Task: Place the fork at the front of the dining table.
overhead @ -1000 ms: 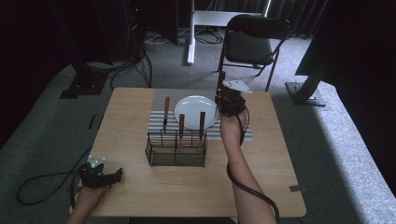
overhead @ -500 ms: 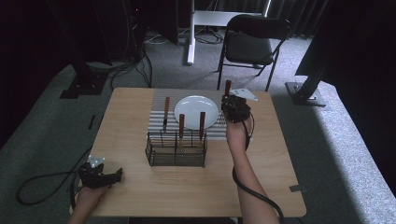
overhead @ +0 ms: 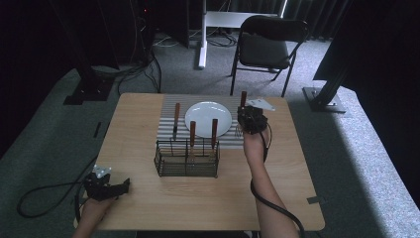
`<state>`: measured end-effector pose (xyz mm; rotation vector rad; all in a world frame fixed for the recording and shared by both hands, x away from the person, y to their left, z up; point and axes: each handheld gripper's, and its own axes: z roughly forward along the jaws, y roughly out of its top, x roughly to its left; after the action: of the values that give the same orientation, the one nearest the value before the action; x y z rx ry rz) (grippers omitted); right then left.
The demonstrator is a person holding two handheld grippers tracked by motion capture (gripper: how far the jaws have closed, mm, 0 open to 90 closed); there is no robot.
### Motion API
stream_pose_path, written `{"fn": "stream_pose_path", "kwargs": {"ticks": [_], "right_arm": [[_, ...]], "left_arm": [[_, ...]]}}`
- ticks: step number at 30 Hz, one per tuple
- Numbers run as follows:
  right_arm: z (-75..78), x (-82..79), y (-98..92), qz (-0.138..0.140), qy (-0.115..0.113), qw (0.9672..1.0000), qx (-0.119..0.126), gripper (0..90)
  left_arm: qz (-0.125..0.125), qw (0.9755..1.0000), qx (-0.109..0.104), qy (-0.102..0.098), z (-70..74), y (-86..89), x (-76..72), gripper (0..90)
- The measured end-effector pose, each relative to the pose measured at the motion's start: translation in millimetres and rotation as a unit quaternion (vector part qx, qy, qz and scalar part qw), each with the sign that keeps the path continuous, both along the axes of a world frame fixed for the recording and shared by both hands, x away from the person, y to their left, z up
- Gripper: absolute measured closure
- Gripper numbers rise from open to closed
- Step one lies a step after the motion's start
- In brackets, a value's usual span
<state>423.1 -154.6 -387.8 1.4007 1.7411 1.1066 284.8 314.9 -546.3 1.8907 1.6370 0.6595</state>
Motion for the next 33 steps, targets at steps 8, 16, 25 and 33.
{"fn": "stream_pose_path", "kwargs": {"ticks": [8,16,25,33], "right_arm": [[-20.9,10.0,5.8,0.014,0.022,0.9996,-0.008,76.3],[-36.1,21.3,11.2,0.026,0.037,0.9989,-0.010,76.3],[-41.1,41.7,2.0,0.017,0.054,0.9983,-0.015,76.3],[-50.9,61.2,-10.7,-0.001,0.082,0.9965,-0.010,76.3]], "left_arm": [[0.000,1.0000,0.000,0.000,0.0,0.0,0.0,0.7],[0.000,1.0000,0.000,0.000,0.0,0.0,0.0,0.7],[0.000,1.0000,0.000,0.000,0.0,0.0,0.0,0.7],[0.000,1.0000,0.000,0.000,0.0,0.0,0.0,0.7]]}}
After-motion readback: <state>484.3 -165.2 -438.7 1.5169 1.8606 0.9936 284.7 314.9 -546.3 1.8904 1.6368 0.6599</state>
